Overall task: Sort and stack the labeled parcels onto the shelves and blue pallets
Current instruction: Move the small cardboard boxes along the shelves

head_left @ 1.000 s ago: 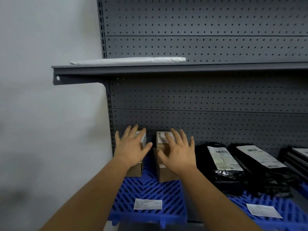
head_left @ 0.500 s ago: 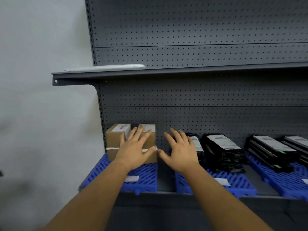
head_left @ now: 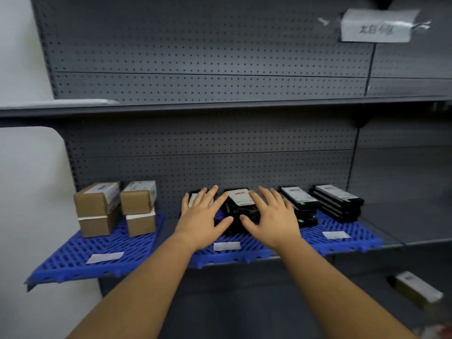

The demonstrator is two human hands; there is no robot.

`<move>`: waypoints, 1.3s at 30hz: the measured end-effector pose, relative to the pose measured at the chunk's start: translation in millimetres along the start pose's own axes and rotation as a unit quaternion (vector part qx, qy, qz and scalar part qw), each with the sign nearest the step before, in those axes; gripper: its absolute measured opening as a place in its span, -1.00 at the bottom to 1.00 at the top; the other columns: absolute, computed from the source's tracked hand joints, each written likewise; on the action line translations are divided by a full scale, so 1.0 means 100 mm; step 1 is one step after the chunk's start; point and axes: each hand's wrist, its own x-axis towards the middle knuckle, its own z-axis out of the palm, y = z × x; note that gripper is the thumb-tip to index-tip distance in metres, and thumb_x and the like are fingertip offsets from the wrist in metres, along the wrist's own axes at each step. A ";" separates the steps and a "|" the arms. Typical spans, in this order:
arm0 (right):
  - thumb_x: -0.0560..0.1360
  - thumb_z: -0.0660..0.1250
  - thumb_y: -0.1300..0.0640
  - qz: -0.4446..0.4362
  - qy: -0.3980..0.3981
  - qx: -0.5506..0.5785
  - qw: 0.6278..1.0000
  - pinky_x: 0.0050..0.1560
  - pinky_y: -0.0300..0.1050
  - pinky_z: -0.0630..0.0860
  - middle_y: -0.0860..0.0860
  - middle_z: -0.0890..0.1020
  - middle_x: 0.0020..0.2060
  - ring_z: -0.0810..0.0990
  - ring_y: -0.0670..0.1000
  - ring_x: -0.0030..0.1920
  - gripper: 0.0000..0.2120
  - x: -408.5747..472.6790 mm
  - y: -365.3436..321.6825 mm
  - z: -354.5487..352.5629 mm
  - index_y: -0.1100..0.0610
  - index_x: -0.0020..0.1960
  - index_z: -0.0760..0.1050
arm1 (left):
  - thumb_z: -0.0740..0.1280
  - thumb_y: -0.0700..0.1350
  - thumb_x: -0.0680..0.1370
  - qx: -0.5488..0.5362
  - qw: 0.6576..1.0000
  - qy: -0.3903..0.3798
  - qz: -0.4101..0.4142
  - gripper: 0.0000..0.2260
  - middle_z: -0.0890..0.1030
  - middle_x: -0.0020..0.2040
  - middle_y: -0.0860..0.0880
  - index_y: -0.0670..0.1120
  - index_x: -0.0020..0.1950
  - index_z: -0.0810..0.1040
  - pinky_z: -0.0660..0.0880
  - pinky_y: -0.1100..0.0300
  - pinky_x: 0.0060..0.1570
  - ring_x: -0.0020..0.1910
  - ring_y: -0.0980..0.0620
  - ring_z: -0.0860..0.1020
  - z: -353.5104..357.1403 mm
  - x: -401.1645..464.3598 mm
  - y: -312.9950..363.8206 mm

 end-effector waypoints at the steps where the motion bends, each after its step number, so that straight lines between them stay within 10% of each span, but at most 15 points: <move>1: 0.48 0.01 -0.41 0.008 0.000 -0.006 1.000 0.47 0.20 0.09 -0.03 0.13 0.54 0.02 0.08 0.54 -0.29 -0.03 0.13 -0.03 -0.12 0.54 0.06 | -0.01 0.35 0.57 -0.004 1.000 -0.002 0.010 -0.41 -0.12 0.59 0.12 0.22 0.56 -0.04 -0.23 -0.18 0.47 0.55 0.05 -0.16 0.03 0.08 0.13; 21: 0.43 0.00 -0.40 0.165 0.026 -0.111 0.980 0.41 0.24 0.19 0.00 0.27 0.49 0.15 0.12 0.50 -0.26 -0.34 2.55 -0.35 -0.05 0.51 0.21 | -0.01 0.35 0.57 -0.098 0.977 -0.014 0.191 -0.41 -0.12 0.59 0.11 0.24 0.55 -0.09 -0.26 -0.18 0.46 0.56 0.04 -0.16 1.04 1.64 2.39; 39: 0.49 0.06 -0.37 0.125 0.012 -0.085 0.988 0.46 0.24 0.06 -0.02 0.14 0.54 0.01 0.09 0.53 -0.29 -0.87 4.45 -0.96 -0.09 0.55 0.07 | -0.05 0.37 0.56 -0.081 0.988 -0.020 0.131 -0.40 -0.16 0.58 0.13 0.26 0.55 -0.11 -0.27 -0.19 0.45 0.55 0.05 -0.19 1.18 1.75 4.39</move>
